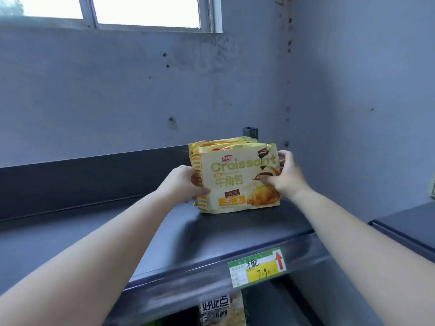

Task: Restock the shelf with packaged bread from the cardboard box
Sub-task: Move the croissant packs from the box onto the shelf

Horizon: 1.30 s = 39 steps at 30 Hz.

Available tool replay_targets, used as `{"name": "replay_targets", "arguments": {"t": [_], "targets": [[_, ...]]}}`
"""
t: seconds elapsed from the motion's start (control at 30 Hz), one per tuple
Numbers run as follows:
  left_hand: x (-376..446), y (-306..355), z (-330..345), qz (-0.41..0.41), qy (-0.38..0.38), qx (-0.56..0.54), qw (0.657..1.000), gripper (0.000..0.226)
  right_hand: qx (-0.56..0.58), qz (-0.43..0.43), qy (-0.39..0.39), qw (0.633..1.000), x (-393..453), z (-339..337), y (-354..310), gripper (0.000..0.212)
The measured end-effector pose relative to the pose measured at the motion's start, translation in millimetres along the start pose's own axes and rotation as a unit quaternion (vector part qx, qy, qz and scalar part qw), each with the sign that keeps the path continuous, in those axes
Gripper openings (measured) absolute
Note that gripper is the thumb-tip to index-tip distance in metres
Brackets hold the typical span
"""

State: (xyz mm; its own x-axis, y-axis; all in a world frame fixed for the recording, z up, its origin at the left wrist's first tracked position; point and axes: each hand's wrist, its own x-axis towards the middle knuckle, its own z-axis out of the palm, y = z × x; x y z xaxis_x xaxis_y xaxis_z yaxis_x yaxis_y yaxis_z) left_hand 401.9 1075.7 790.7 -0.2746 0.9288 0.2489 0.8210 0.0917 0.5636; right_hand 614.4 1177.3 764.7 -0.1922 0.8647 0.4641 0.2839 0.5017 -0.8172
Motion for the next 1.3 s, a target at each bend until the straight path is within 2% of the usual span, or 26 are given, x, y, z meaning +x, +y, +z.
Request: {"name": "replay_targets", "arguments": {"t": [0.13,0.2,0.3,0.37,0.4,0.47,0.53,0.63,0.83,1.03,1.2,1.3], "targets": [[-4,8,9,-0.029,0.024,0.004,0.999,0.019,0.001,0.014,-0.036,0.999,5,-5,9,0.074],[-8,8,9,-0.045,0.031,0.011,0.998,0.026,-0.015,0.016,-0.029,0.999,3,-5,10,0.079],[-20,7,3,-0.057,0.083,0.023,0.995,0.039,-0.051,-0.068,0.104,0.991,-6,-2,-1,0.078],[-34,5,-9,-0.046,0.133,0.052,0.989,0.038,-0.054,-0.162,0.186,0.968,-14,4,-19,0.059],[-43,4,-18,-0.040,0.155,0.086,0.983,0.034,-0.052,-0.200,0.190,0.960,-17,10,-31,0.049],[-63,-3,-38,-0.028,0.185,0.221,0.957,0.025,-0.044,-0.242,0.114,0.963,-25,31,-60,0.035],[-86,-20,-62,-0.025,0.204,0.330,0.921,0.023,-0.072,-0.268,-0.015,0.961,-34,65,-89,0.030],[-133,-63,-105,-0.078,0.215,0.385,0.894,0.025,-0.136,-0.343,-0.122,0.922,-60,129,-134,0.026],[-264,-153,-184,-0.177,0.227,0.472,0.833,0.027,-0.110,-0.443,-0.247,0.855,-158,267,-238,0.026],[-398,-233,-255,-0.286,0.229,0.515,0.775,0.028,-0.046,-0.536,-0.319,0.780,-282,378,-333,0.028],[-493,-301,-292,-0.390,0.217,0.510,0.735,0.029,-0.005,-0.565,-0.378,0.733,-378,466,-377,0.025],[-549,-344,-301,-0.452,0.202,0.495,0.715,0.028,-0.007,-0.579,-0.432,0.691,-438,522,-393,0.027]]}}
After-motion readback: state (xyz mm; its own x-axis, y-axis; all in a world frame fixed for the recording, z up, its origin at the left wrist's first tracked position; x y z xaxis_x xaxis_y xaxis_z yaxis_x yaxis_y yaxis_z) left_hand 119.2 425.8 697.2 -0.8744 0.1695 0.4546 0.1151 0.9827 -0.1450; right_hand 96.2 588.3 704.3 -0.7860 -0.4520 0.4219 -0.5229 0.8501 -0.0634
